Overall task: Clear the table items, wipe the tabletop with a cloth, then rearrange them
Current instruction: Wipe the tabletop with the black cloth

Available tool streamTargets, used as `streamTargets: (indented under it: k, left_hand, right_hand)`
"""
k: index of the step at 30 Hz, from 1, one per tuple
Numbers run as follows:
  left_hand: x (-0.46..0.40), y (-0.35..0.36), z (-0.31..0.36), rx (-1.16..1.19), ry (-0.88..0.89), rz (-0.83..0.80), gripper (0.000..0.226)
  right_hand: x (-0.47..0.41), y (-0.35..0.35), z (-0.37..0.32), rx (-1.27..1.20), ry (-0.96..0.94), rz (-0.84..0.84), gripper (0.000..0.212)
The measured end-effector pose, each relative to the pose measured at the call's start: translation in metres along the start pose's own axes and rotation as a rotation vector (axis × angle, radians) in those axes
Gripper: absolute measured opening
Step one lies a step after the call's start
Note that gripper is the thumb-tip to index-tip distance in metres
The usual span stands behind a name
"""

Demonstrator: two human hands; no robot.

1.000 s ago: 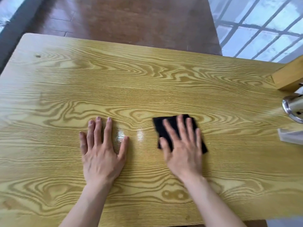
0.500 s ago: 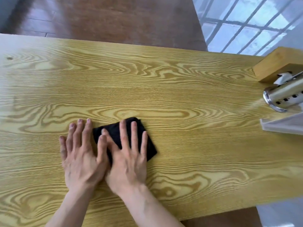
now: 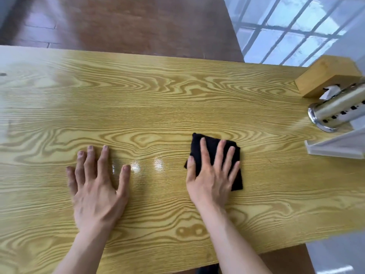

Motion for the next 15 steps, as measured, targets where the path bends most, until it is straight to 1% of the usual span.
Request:
streamTargets:
  k: [2,4,6,8,10,15]
  left_hand:
    - [0.000,0.001,0.001,0.006,0.003,-0.003,0.081]
    - [0.001,0.000,0.000,0.021,0.004,0.002,0.082]
    - [0.002,0.001,0.001,0.029,0.011,0.003,0.082]
    - [0.002,0.000,0.000,0.054,0.009,0.006,0.082]
    - [0.002,0.004,0.000,0.092,0.005,0.006,0.083]
    - [-0.002,0.027,-0.018,0.223,0.010,0.024,0.083]
  right_hand:
    - [0.023,0.002,-0.030,-0.001,-0.124,-0.017,0.063]
    - [0.049,0.006,-0.055,-0.017,-0.303,-0.062,0.063]
    - [0.061,0.007,-0.060,-0.035,-0.433,-0.100,0.061]
    - [0.053,0.005,-0.047,-0.030,-0.500,-0.112,0.058]
    - [0.031,0.000,-0.018,-0.018,-0.476,-0.098,0.057]
    - [-0.051,-0.018,0.077,0.037,-0.232,-0.019,0.059]
Point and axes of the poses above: each hand's wrist, its own x-axis away from the middle knuckle, its own y-axis out of the palm, z = x × y, the point moved 7 cm from there along -x, towards the middle knuckle, and after that the axes turned 6 degrees about y, right-handed, at the moved point
